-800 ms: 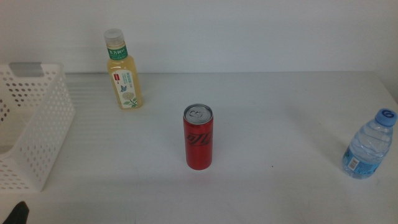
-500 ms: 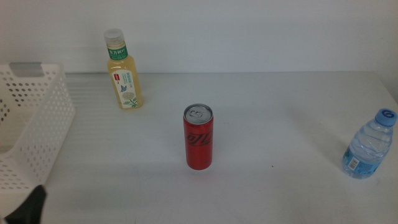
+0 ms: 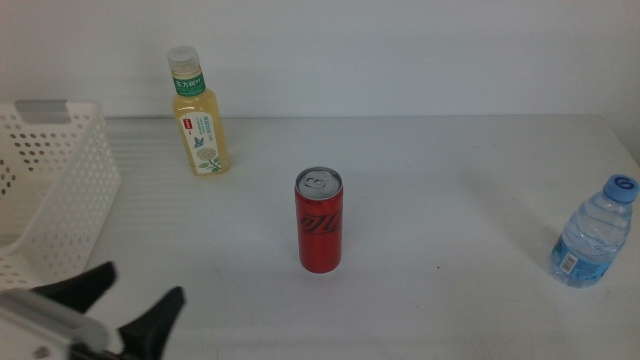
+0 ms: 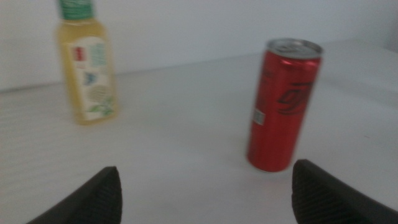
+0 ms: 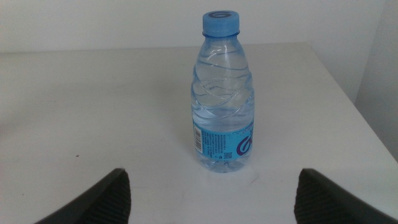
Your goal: Use arms to grab the bottles and put them into the dustbin to the left of the table.
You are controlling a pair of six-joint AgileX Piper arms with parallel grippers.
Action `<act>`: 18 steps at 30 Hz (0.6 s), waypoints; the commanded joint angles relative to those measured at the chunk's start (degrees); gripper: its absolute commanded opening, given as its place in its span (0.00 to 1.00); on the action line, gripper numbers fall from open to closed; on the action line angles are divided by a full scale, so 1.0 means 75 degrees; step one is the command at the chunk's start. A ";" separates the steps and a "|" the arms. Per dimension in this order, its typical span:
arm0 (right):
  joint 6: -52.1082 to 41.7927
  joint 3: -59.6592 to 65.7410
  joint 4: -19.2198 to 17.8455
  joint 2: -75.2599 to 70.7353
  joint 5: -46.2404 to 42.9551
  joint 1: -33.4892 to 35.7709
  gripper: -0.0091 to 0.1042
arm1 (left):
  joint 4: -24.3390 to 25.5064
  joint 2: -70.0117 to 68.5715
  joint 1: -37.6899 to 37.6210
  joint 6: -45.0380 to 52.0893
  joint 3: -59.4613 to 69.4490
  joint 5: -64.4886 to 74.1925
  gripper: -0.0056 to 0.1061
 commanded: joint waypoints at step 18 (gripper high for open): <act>-0.0071 -0.0054 -0.0037 -0.0207 -0.0589 -0.0049 0.74 | 0.0852 0.5019 -0.0635 -0.0689 0.0056 -0.5110 0.86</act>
